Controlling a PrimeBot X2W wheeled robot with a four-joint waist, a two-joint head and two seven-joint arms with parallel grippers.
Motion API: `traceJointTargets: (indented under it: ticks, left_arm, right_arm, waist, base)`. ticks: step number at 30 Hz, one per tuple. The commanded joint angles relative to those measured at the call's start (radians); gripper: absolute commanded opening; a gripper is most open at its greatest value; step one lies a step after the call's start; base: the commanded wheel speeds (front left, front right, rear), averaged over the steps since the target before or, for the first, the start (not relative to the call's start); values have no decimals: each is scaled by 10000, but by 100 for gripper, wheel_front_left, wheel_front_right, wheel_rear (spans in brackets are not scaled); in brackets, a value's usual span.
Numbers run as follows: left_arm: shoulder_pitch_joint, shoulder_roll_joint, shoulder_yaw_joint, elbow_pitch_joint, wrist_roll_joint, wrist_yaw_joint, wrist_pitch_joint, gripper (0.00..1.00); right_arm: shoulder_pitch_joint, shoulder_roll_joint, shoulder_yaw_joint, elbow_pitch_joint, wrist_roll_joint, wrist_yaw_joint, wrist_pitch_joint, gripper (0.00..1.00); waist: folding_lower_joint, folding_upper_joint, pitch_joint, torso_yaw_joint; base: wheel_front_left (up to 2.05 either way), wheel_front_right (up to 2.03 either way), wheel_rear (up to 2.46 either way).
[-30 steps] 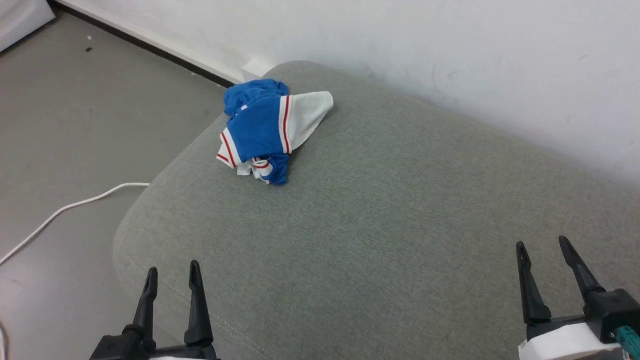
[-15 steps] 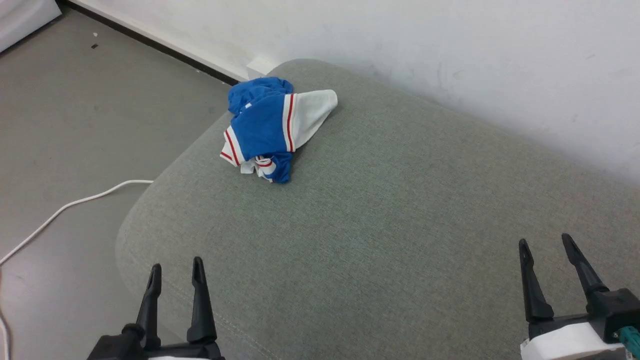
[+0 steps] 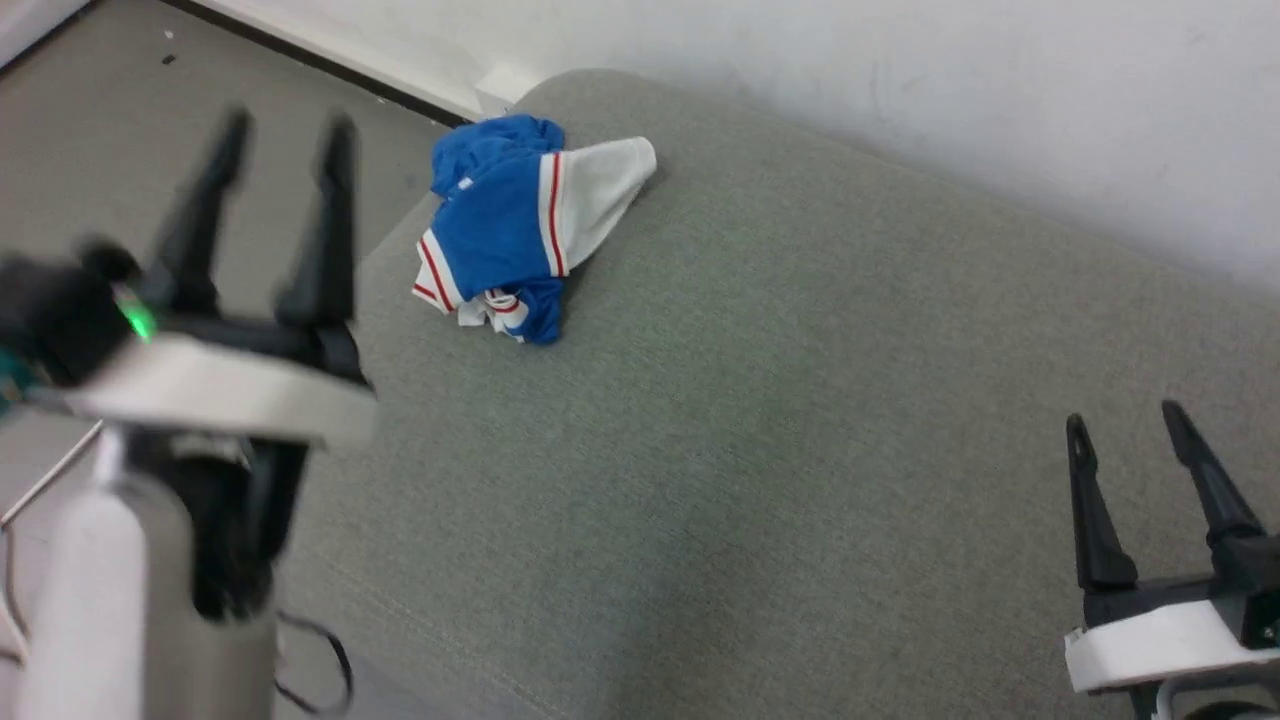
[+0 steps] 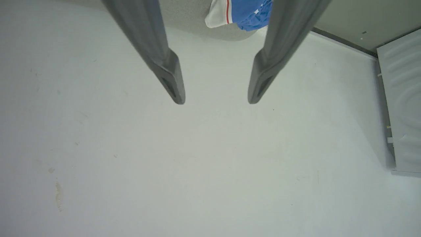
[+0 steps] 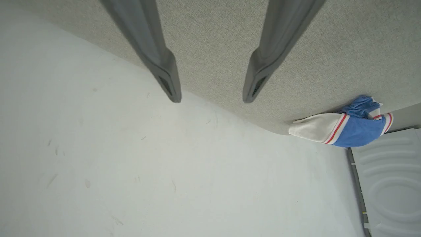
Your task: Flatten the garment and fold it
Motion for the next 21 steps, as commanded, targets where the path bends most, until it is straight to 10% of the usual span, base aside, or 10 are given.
traceJointTargets:
  ticks: [1,21]
  left_arm:
    - [-641,118,157,248,-182,-60,244,100]
    - [-5405,3031,335,6866,-1515,-1196,4321,100]
  right_arm:
    - [-210,17,24,-168,-112,-9,62,100]
    - [-1448,17,518,-1544,-996,-9,884,100]
  waist:
    - [-1,-1,540,-352]
    - [-1,-1,2854,-2632]
  base:
    - [0,0,0]
    - [0,0,0]
